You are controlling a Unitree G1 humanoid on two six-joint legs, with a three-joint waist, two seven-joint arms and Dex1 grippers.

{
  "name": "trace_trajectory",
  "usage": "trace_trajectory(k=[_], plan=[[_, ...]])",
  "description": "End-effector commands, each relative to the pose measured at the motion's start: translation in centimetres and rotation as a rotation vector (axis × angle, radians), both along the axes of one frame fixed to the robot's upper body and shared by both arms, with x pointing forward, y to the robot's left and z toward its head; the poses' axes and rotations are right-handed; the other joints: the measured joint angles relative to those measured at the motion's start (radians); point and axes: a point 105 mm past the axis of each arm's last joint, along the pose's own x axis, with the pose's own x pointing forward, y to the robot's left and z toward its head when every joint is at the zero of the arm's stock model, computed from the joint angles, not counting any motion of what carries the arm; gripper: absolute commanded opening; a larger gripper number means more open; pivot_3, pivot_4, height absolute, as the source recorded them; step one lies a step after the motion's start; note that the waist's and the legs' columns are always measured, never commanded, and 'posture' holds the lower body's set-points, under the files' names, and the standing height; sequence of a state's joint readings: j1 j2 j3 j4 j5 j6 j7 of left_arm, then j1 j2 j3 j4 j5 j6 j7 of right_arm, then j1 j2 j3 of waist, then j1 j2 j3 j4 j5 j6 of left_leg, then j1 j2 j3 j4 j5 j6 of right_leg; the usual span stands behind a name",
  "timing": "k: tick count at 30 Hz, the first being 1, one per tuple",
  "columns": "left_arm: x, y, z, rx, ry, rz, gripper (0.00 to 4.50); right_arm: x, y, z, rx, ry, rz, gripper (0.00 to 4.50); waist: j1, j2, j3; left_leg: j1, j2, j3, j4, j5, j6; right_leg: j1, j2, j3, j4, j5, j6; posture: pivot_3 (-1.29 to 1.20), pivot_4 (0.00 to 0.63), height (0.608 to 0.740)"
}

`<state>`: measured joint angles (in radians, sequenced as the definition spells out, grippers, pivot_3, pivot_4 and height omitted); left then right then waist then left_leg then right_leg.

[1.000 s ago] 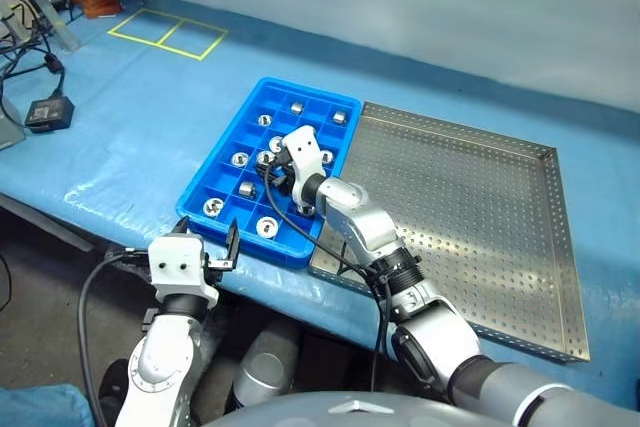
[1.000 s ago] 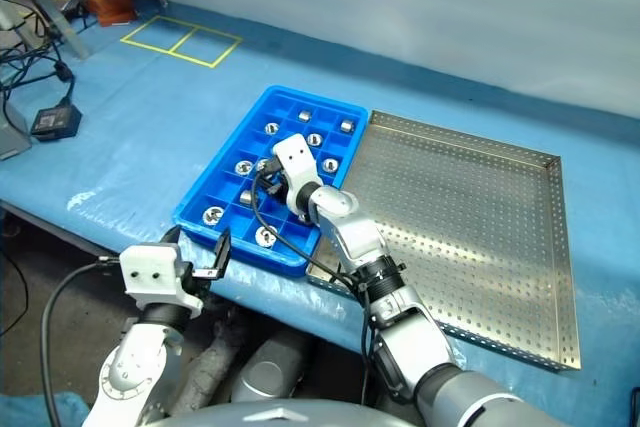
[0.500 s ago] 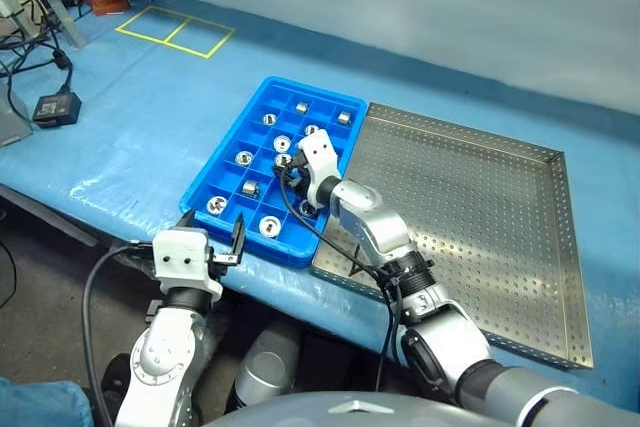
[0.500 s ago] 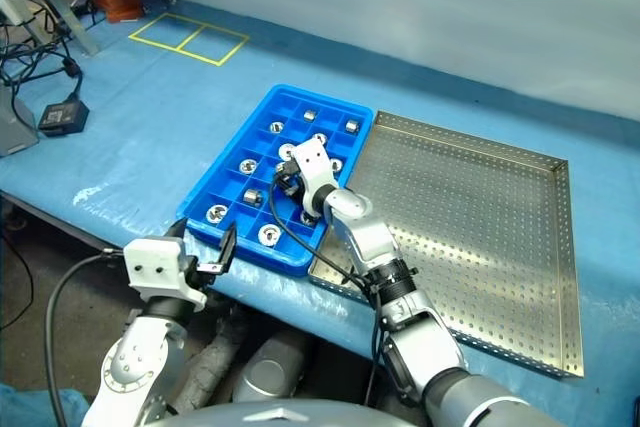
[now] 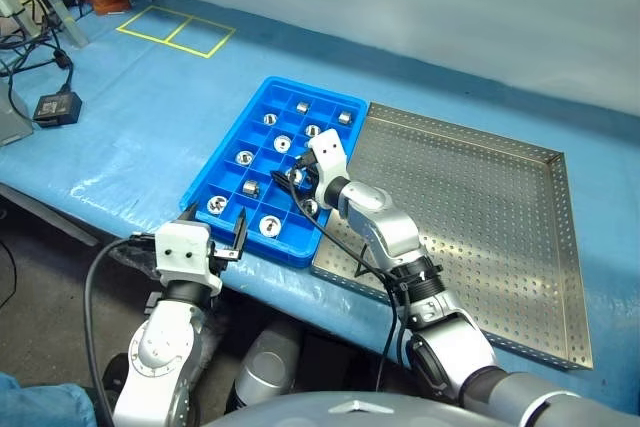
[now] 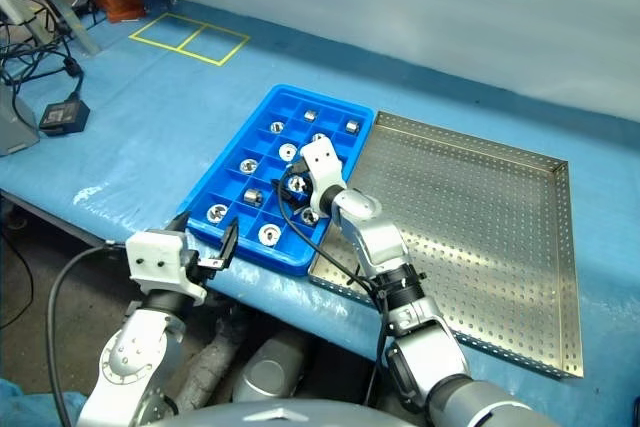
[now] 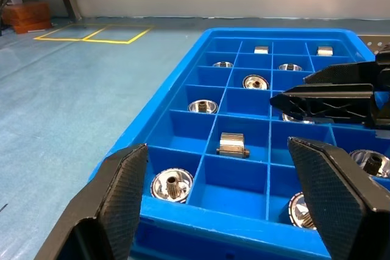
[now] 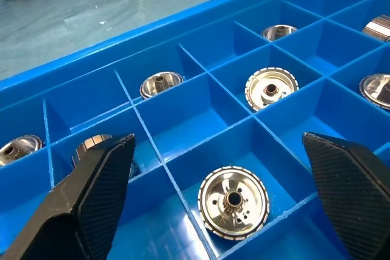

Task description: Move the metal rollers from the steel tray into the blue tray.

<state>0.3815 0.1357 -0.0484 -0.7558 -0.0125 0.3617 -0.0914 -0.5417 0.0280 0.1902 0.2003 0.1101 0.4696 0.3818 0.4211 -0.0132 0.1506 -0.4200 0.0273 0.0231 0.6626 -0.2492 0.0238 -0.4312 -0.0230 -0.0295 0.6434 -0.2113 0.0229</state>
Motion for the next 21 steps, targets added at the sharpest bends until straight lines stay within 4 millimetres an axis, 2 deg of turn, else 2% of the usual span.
trace_trajectory(k=[1,3,5,8,16,21], plan=[[0.8,0.4,1.0,0.047,-0.028,-0.025,3.99,-0.9,-0.5,3.3,0.065,-0.104,0.020,4.46,-0.008,0.000,0.000,0.000,0.000,0.000,0.000,0.000,0.000,0.000,0.000,0.000,0.000,0.000,0.000,0.38,0.150,0.740],[1.5,0.6,1.2,0.063,-0.035,-0.040,3.99,-1.1,-1.6,3.9,0.071,-0.122,-0.018,4.46,-0.021,0.001,0.000,0.000,0.000,-0.001,0.001,0.000,0.000,0.001,0.000,0.000,0.000,0.000,0.000,0.32,0.150,0.740],[2.5,0.5,1.6,0.080,-0.043,-0.073,3.99,-1.4,-3.6,4.2,0.064,-0.143,-0.082,4.46,-0.039,0.002,-0.001,0.000,0.000,-0.001,0.001,0.000,0.000,0.001,0.000,-0.001,0.000,0.000,0.000,0.28,0.150,0.740],[3.6,0.4,1.9,0.101,-0.046,-0.104,3.99,-1.9,-5.2,4.4,0.041,-0.159,-0.138,4.46,-0.083,0.003,-0.002,0.000,-0.001,-0.002,0.003,0.000,-0.001,0.003,-0.001,-0.001,0.000,0.000,0.000,0.22,0.150,0.740],[6.2,-1.8,2.1,0.105,-0.046,-0.235,3.99,-4.1,-10.1,3.3,-0.009,-0.131,-0.313,4.46,-0.273,0.003,-0.002,0.001,-0.001,-0.003,0.003,0.001,0.000,0.005,-0.001,0.001,0.001,0.002,-0.002,0.10,0.150,0.740],[7.4,-2.4,1.8,0.101,-0.038,-0.260,3.99,-5.4,-11.9,2.1,-0.031,-0.089,-0.385,4.46,-0.367,0.003,-0.002,0.006,-0.001,-0.003,0.002,0.001,0.000,0.007,-0.001,0.005,0.002,0.003,-0.004,0.08,0.150,0.740]])
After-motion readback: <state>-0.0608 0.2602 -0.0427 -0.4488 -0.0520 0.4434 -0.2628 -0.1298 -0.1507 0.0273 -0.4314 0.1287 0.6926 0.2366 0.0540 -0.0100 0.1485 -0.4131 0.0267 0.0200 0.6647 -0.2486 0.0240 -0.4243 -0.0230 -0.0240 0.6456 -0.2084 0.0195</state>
